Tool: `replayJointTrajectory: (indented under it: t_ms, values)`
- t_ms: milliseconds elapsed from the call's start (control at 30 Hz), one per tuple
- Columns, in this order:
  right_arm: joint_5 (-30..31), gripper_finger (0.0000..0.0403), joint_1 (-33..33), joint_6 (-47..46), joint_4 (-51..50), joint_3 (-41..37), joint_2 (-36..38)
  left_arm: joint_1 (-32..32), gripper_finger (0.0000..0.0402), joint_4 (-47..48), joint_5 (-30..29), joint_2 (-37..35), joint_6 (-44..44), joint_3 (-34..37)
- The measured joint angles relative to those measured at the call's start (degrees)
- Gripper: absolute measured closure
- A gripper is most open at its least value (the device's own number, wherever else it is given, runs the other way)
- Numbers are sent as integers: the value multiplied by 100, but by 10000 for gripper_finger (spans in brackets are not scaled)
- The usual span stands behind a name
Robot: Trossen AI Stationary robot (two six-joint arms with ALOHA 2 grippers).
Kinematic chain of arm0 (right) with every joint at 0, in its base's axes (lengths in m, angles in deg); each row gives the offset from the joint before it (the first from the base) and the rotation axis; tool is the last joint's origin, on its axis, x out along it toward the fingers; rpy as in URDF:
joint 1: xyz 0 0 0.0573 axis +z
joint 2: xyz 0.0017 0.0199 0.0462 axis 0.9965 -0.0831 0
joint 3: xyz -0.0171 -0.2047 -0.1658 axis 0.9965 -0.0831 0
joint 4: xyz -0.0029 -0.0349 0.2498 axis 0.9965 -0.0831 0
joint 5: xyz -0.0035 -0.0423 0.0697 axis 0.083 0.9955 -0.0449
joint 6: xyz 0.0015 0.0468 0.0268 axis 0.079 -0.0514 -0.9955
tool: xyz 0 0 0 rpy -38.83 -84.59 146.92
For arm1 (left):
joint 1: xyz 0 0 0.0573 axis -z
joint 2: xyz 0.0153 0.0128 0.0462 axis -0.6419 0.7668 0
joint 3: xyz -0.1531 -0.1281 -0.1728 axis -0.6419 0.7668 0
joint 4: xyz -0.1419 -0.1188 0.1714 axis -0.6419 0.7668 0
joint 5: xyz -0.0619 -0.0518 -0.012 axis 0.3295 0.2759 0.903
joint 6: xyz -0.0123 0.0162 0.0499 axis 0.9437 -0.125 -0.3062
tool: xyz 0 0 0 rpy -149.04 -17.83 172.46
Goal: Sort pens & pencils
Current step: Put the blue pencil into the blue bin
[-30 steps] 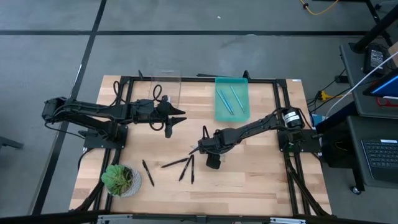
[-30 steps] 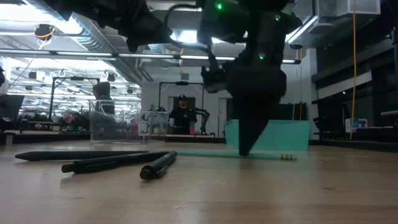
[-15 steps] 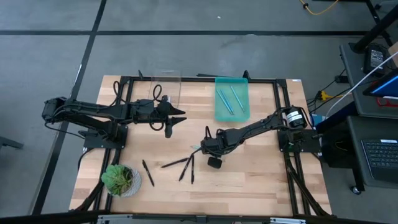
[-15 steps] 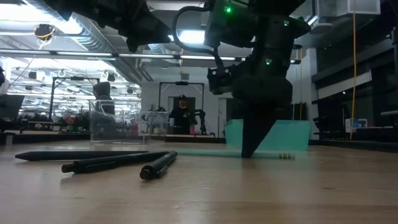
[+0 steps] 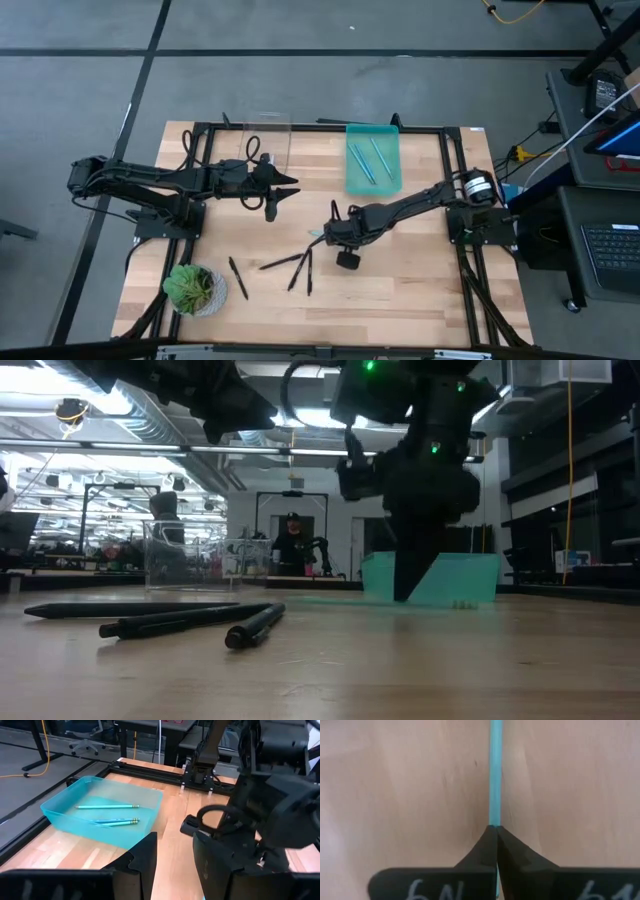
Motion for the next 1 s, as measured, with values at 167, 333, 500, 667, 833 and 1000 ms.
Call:
replayJointTrajectory:
  t_ms: [167, 333, 500, 667, 833, 1000]
  values:
    - [93, 401, 4, 4, -125, 2, 348, 0, 281, -3, 0, 0, 0, 0]
    - [248, 401, 4, -14, -260, 7, 641, 1, 281, 17, 0, 0, 0, 0]
    - [248, 381, 4, -276, -286, 17, 655, 2, 281, 12, 0, 0, 0, 0]
    - [224, 330, 4, -558, -801, 17, 630, 2, 281, 22, 0, -2, 0, 0]
    - [-163, 264, 48, -886, -1331, -11, 634, 2, 281, 29, 0, -2, 0, 0]
    - [-357, 204, 240, -876, -741, -391, 636, 2, 281, 32, 0, -2, 0, 0]
